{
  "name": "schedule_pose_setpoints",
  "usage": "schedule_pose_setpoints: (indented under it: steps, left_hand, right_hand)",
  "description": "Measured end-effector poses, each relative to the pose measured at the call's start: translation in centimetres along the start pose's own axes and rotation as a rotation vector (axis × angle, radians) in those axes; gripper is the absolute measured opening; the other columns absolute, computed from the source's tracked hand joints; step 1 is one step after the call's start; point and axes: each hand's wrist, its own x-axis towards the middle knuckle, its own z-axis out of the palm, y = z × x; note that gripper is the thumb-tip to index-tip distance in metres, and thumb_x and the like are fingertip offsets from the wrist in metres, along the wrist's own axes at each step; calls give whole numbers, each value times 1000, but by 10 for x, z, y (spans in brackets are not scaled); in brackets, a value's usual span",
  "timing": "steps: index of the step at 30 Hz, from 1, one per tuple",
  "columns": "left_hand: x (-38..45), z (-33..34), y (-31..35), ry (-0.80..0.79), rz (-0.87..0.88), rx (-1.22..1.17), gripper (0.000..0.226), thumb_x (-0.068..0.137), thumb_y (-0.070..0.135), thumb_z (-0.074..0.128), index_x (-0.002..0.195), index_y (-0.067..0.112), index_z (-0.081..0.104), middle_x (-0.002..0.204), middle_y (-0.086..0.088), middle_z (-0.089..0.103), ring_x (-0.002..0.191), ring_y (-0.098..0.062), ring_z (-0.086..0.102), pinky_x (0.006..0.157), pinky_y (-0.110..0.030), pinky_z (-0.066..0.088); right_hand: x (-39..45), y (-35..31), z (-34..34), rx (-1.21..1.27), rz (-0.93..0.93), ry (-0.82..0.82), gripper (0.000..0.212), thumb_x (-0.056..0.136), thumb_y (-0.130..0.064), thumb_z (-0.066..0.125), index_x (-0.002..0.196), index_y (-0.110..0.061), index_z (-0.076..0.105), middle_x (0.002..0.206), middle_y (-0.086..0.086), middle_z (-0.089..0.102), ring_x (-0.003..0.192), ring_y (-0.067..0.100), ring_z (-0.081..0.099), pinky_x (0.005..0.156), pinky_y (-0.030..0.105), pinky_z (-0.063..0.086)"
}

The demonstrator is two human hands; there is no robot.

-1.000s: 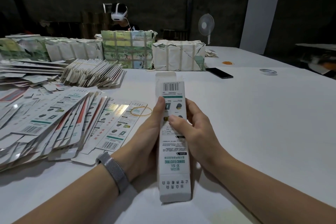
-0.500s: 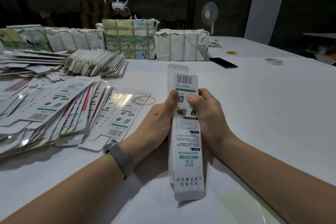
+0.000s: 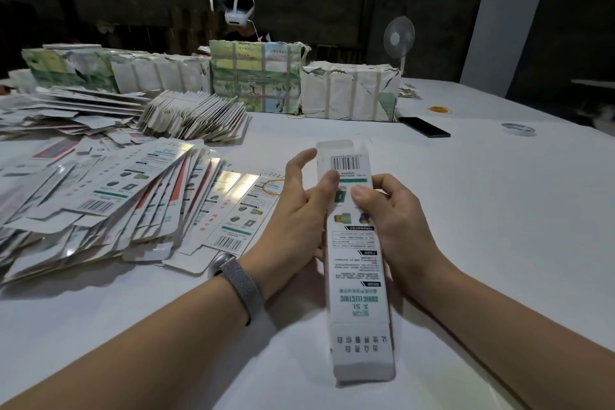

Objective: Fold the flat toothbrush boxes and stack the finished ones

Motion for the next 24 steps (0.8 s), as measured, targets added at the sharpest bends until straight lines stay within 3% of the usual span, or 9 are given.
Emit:
schedule_pose_setpoints:
  steps: [12,19,24]
  left_hand:
    - [6,1,-7,13,-42,-127,19,107,30,43,126,30,49,94,-4,78,76,-20,73,62,-31,59]
    - [4,0,-8,-10,-2,-120,16,108,26,43,121,27,52,89,0,77,72,-16,73,57,-27,57]
    - [1,0,-9,-81,19,-72,18,107,25,45,124,22,51,81,-1,76,67,-14,72,53,-25,55]
  right_hand:
    - [3,4,-3,-56,38,-11,36,85,-37,61,109,-11,58,90,8,77,78,25,75,64,33,59]
    - [5,5,-3,-48,56,-46,58,84,-37,59,138,-33,41,98,7,77,84,27,75,72,40,61]
    - [7,2,-4,31,21,-29,17,99,-20,53,116,-19,57,87,9,75,72,25,73,61,34,57]
